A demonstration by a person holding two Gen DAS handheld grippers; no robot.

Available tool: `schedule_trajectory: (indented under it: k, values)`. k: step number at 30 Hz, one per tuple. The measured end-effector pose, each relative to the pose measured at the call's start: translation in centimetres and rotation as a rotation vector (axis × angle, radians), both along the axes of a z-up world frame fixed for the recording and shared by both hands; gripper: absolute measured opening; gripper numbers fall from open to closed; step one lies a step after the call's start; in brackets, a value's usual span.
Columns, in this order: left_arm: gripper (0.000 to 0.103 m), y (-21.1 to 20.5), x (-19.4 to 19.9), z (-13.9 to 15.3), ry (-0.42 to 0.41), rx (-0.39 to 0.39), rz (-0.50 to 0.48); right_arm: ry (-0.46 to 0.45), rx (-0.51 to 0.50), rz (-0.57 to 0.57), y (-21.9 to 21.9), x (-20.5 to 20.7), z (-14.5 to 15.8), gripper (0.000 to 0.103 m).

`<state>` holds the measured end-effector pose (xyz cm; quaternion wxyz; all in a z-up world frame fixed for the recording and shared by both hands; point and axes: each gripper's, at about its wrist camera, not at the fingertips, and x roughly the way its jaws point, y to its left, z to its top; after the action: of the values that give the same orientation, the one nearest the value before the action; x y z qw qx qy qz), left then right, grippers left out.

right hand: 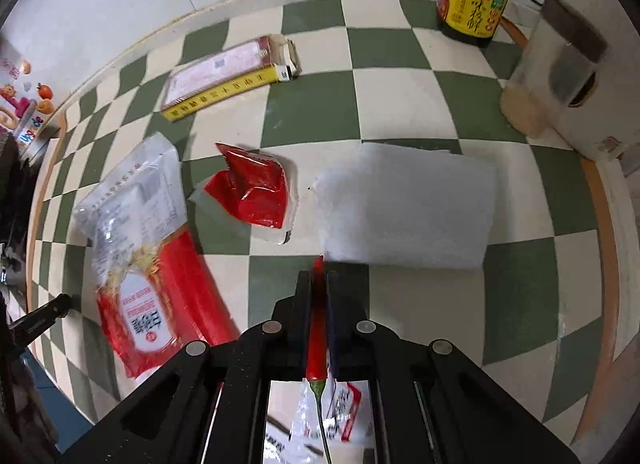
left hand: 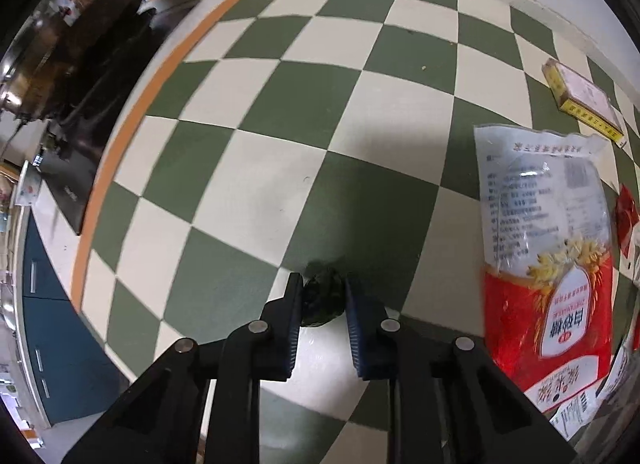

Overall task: Collect trash
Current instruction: 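Grasp the red wrapper strip with the right gripper while the left grasps a dark green scrap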

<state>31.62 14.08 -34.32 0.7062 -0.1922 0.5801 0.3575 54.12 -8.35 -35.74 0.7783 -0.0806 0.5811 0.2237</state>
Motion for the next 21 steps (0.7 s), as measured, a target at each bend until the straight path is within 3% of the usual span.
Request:
schedule_trajectory:
  k: [7,12,16,21]
  values:
    - [0.017,-4.0,-1.8,4.6,-0.069,0.155,-0.023,-0.095,0.05,0.006,-1.7,-2.8,4.2,0.007]
    - [0.017,-6.5,-4.6,9.1,-0.17,0.279,-0.056,-0.187,0.068,0.017,-3.2,-5.6,7.6,0.007]
    - [0.017,-8.4,-7.2,11.6,-0.251,0.292,-0.087,-0.213,0.089,0.025,-3.7,-9.1,9.5,0.007]
    - [0.017,-11.1,-11.6,13.7,-0.33,0.277,-0.18,-0.234,0.119,0.037,-4.4,-16.4,11.2,0.007]
